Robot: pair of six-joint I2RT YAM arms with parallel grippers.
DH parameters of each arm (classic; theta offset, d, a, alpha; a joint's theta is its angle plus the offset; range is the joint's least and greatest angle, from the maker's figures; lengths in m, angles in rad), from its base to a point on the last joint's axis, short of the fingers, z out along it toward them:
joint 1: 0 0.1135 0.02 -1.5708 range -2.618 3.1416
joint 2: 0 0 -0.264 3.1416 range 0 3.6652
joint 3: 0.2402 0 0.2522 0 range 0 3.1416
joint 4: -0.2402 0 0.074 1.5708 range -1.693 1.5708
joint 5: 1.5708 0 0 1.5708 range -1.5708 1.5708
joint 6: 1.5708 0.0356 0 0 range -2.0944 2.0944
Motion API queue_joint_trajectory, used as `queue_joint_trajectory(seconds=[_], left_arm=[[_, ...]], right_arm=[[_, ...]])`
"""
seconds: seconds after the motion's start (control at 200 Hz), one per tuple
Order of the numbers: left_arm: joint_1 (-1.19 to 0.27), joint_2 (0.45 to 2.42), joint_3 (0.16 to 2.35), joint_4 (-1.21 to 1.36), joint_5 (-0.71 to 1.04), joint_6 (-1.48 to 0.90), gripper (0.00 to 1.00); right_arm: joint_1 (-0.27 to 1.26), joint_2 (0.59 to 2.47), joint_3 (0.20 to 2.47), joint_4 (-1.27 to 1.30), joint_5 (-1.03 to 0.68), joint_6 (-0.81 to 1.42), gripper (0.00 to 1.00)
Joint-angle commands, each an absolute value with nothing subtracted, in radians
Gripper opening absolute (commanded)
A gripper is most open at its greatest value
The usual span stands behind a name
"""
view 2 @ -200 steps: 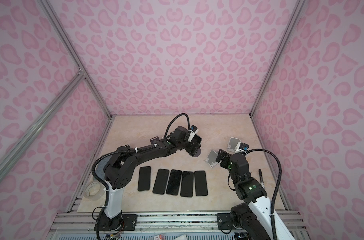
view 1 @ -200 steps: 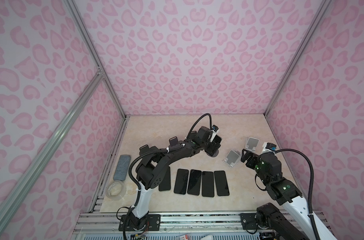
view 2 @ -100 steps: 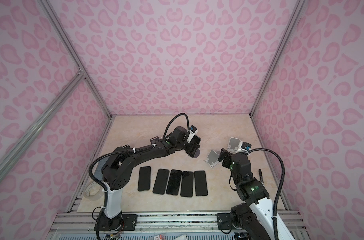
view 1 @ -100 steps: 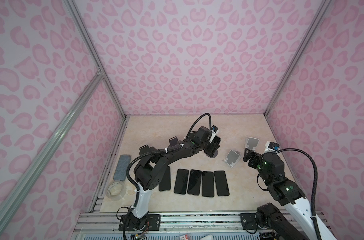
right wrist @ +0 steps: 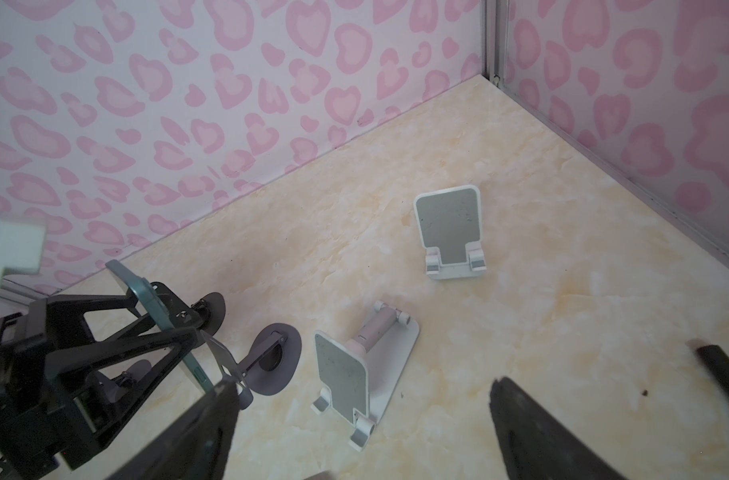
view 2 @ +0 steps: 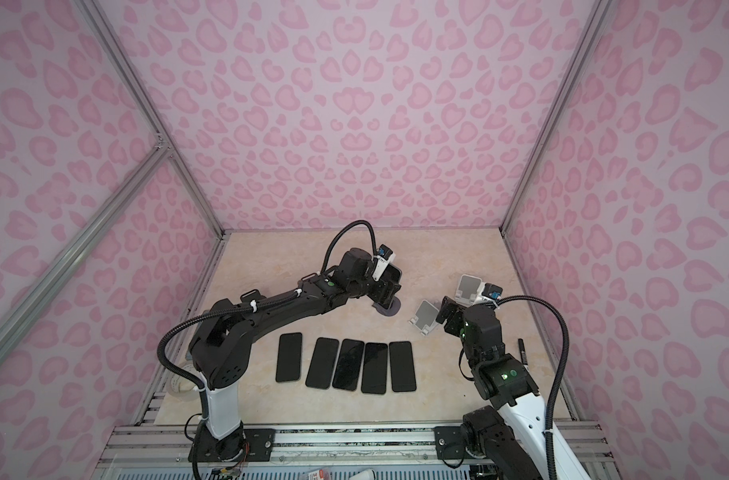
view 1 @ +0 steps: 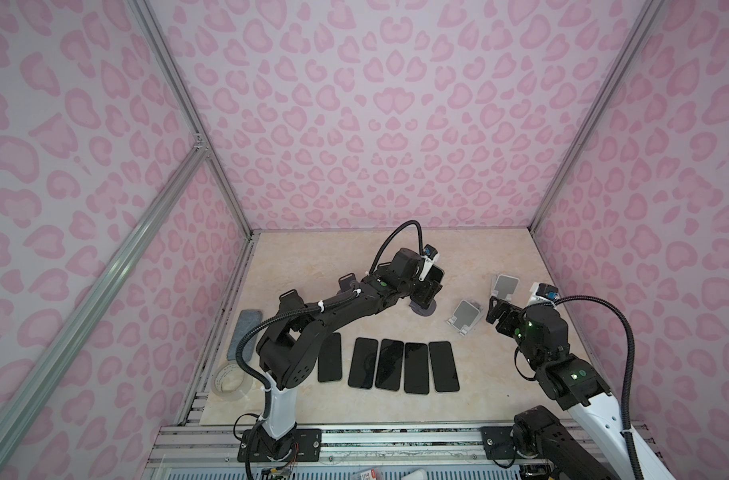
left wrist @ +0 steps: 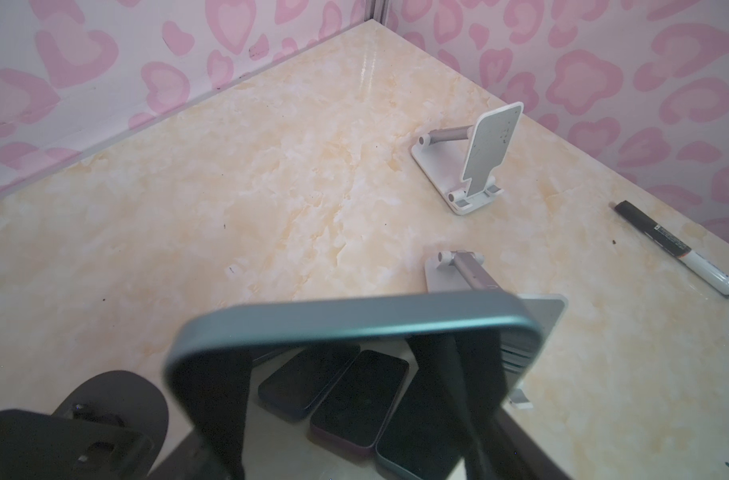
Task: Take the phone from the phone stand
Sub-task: 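Lift the phone off the stand and carry it toward the robot with left gripper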
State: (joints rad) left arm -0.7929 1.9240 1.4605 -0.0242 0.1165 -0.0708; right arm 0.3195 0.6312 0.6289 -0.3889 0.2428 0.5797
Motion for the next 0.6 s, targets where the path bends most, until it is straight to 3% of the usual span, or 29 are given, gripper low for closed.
queue_joint_trajectory(seconds=[0.0,0.135,0.28,0.4,0.595], left_arm=[[-0.821,1.865,1.463,-0.005,0.067,-0.113,0.63],[-0.888,1.792,1.421,-0.013,-0.008,-0.156,0.62],[-0.937,1.756,1.382,-0.021,-0.066,-0.357,0.59],[-0.985,1.759,1.353,-0.019,-0.059,-0.56,0.57],[-1.105,1.807,1.404,-0.078,-0.153,-0.69,0.54]], right_arm=[[0.317,0.636,0.655,-0.387,0.245,0.568,0.96],[0.317,0.644,0.715,-0.421,0.221,0.559,0.96],[0.315,0.636,0.764,-0.468,0.229,0.55,0.96],[0.304,0.614,0.802,-0.49,0.229,0.587,0.95],[0.3,0.573,0.849,-0.523,0.23,0.584,0.95]])
